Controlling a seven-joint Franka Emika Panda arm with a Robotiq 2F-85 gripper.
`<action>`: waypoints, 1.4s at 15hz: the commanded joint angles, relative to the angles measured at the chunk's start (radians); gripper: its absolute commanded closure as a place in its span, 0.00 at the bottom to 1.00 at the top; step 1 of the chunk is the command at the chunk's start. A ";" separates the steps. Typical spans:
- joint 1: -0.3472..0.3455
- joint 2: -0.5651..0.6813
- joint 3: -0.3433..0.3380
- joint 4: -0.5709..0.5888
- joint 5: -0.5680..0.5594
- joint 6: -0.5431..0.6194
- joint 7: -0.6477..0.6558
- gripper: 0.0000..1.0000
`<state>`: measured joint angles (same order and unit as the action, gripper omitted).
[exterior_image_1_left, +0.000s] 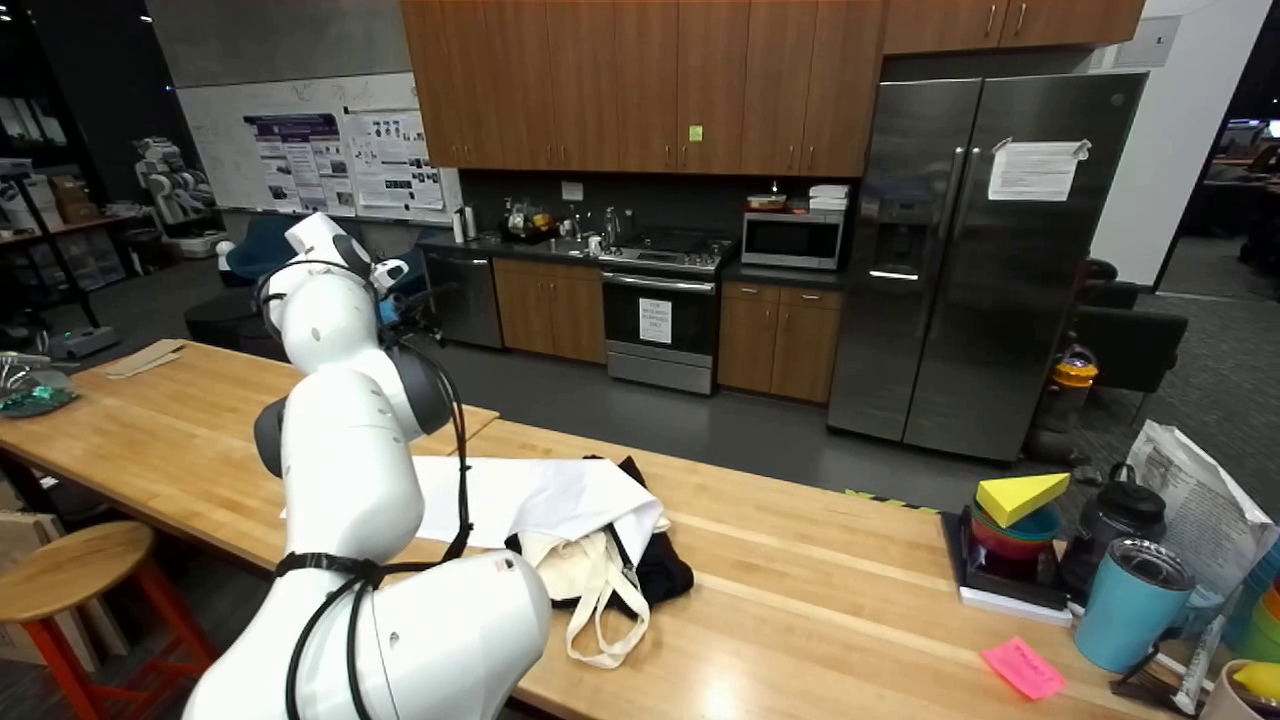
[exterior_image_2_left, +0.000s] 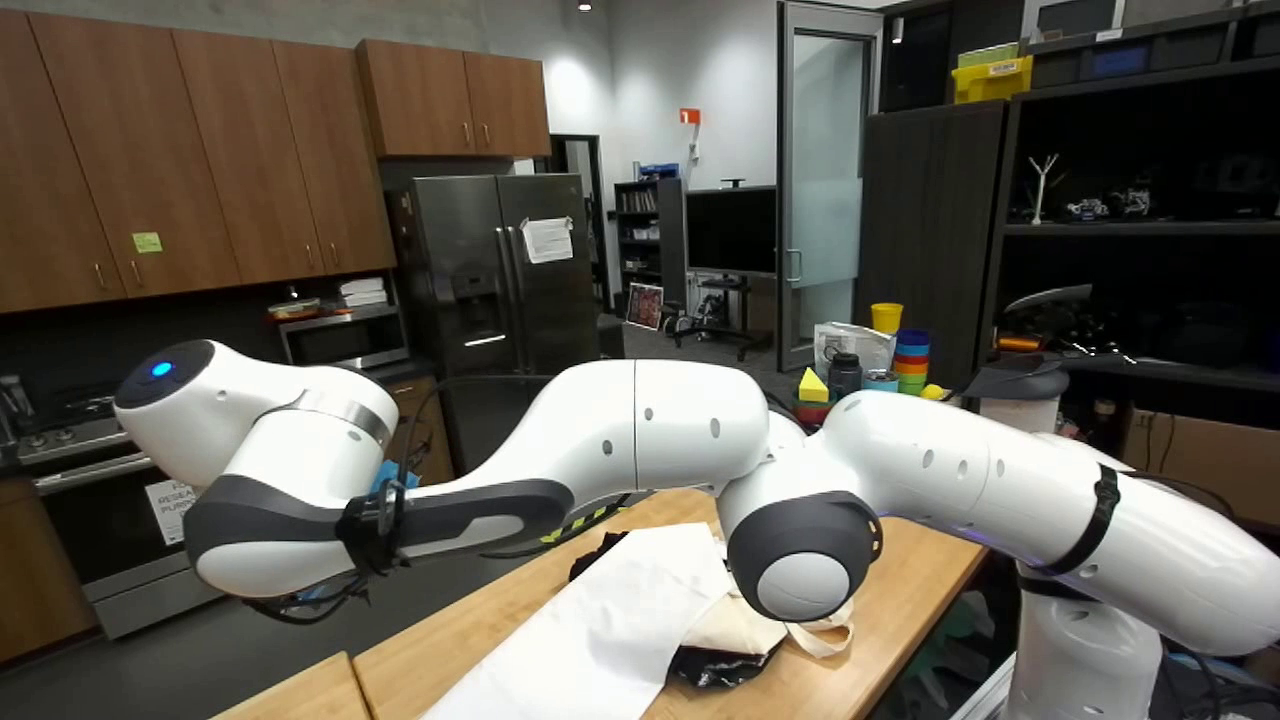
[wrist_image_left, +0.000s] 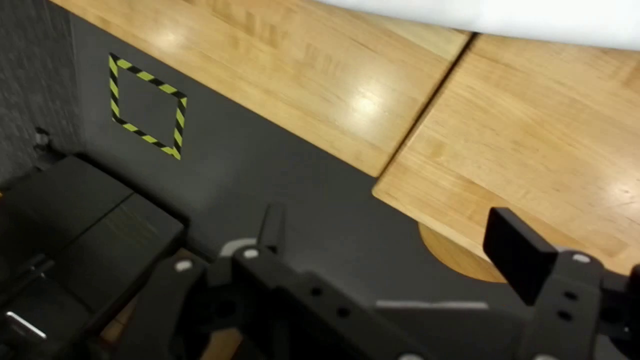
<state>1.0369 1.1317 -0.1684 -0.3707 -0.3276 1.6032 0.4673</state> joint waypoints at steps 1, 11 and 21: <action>-0.017 0.009 0.009 0.010 0.029 -0.015 -0.004 0.00; -0.092 -0.001 0.014 0.001 0.060 -0.240 0.099 0.00; -0.162 -0.007 0.019 0.004 0.077 -0.332 0.159 0.00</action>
<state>0.8909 1.1450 -0.1602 -0.3671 -0.2713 1.3095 0.6022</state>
